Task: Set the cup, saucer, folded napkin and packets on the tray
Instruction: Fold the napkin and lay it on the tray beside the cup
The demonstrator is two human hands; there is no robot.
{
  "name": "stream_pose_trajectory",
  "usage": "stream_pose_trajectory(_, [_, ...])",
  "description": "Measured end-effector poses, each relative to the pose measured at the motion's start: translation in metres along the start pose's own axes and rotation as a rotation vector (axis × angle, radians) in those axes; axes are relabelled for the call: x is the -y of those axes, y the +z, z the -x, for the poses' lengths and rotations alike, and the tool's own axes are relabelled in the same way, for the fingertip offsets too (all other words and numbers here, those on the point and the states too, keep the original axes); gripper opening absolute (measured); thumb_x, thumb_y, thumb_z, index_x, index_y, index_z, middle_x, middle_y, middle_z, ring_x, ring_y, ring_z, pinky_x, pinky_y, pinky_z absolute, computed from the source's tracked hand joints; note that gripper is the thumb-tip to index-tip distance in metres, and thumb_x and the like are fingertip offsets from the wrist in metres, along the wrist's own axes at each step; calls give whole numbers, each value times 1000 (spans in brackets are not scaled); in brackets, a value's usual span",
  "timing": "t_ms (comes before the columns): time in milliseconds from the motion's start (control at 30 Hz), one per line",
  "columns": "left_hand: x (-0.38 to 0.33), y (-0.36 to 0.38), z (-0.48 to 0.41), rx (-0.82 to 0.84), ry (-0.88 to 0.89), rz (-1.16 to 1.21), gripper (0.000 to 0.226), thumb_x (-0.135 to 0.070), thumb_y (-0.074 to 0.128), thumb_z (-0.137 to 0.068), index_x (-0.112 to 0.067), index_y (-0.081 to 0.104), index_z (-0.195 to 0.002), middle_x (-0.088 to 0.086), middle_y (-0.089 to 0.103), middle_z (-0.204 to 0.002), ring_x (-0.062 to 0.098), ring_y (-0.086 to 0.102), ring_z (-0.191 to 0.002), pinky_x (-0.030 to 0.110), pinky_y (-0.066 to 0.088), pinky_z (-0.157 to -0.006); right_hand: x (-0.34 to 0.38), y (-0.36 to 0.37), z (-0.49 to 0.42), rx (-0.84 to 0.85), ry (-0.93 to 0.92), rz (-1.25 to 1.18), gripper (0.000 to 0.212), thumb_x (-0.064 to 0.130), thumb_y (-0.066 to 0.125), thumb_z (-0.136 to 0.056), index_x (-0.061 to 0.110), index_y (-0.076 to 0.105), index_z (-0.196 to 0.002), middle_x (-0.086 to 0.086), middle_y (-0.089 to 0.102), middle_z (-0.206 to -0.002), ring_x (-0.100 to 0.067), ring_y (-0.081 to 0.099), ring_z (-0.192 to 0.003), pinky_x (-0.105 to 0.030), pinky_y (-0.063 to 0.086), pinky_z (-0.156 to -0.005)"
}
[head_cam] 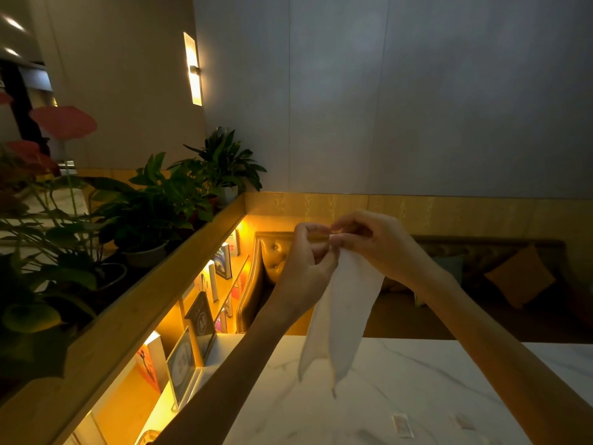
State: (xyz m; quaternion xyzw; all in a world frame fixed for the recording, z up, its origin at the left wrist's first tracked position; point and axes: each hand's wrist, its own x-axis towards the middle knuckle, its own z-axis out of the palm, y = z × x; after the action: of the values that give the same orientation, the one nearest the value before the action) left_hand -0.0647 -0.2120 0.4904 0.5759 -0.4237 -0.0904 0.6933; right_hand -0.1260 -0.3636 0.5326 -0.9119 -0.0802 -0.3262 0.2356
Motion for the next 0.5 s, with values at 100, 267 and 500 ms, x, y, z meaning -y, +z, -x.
stream_pose_trajectory(100, [4,1,1,-3,1,-12,33,-25,55,-96,-31,35,-122,11,69,-112,19,73,-95,34,62,-75,-1,0,-2,60,-11,107,19,35,61,-87,26,67,-103,14,62,-90,6,59,-79,-11,45,-67])
stream_pose_trajectory(267, [13,1,1,-49,-2,-84,34,-28,56,-95,-35,33,-121,12,66,-116,18,72,-96,37,63,-75,-4,4,1,97,42,85,20,35,61,-88,25,68,-103,12,64,-92,1,61,-80,-15,50,-70])
stream_pose_trajectory(500, [29,4,8,-142,66,-293,33,-37,60,-91,-31,35,-111,3,60,-115,17,69,-94,37,63,-73,-5,-5,-9,-46,50,72,18,35,59,-89,31,65,-106,29,54,-86,13,56,-80,-10,39,-65])
